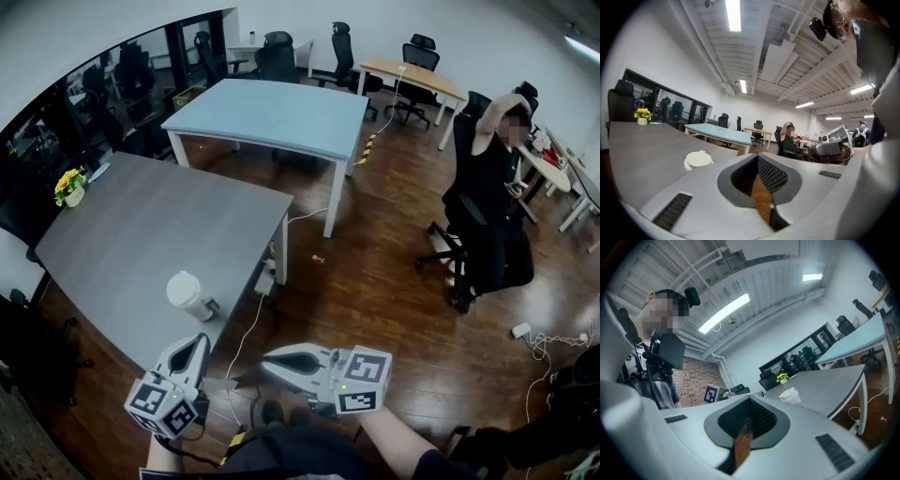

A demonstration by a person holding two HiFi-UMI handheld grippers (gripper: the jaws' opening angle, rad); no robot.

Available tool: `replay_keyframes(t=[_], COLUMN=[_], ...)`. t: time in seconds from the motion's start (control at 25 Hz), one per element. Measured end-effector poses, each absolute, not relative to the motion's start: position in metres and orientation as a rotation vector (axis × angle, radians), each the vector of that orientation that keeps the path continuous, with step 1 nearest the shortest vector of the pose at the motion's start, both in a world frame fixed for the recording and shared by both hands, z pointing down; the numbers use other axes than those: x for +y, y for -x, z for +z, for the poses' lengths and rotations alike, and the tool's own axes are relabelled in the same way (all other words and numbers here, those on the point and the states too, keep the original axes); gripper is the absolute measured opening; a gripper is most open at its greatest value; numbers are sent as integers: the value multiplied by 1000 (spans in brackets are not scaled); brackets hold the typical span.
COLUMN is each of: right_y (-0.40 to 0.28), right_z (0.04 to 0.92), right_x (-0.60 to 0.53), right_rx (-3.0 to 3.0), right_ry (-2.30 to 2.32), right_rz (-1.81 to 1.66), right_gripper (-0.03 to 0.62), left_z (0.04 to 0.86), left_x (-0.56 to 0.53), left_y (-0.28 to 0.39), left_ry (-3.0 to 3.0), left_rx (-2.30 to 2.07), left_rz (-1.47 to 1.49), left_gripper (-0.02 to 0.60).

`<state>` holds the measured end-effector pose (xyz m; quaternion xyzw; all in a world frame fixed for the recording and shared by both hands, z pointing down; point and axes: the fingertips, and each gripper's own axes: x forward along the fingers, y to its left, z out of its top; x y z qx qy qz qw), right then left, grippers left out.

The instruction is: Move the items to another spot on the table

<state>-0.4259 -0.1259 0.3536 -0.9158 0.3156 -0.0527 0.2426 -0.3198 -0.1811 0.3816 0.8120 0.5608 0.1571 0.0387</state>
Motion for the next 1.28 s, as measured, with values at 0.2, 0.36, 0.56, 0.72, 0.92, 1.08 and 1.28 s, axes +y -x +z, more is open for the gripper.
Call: replay_keyframes(t=[0.2, 0.36, 0.56, 0.72, 0.92, 1.08, 1.28], right_y=[421, 423, 430, 433, 441, 450, 474], right_z=[358, 367, 377, 375, 382, 383, 367], right_x=[-113, -104, -74, -37, 14, 69, 149], right_rx=[715, 614, 484, 430, 458, 498, 536], right_ry=[2571, 2636, 2654, 2649, 2612, 2603, 2567], right_rz=[-186, -221, -195, -104, -55, -55, 10], right_gripper=[-15, -15, -15, -15, -15, -15, -15], left_z=[388, 400, 401, 400, 400, 393, 379], left_x=[-156, -129, -98, -77, -37, 6, 67], left_y=[311, 314, 319, 318, 318, 327, 346], left_ry=[-2334, -2242, -2184, -2239, -2333, -2396, -2478], left_rx=[1831, 1944, 2042, 2055, 2008, 1940, 1862], left_rz=[481, 496, 462, 465, 471, 459, 442], left_gripper=[8, 8, 8, 8, 8, 8, 9])
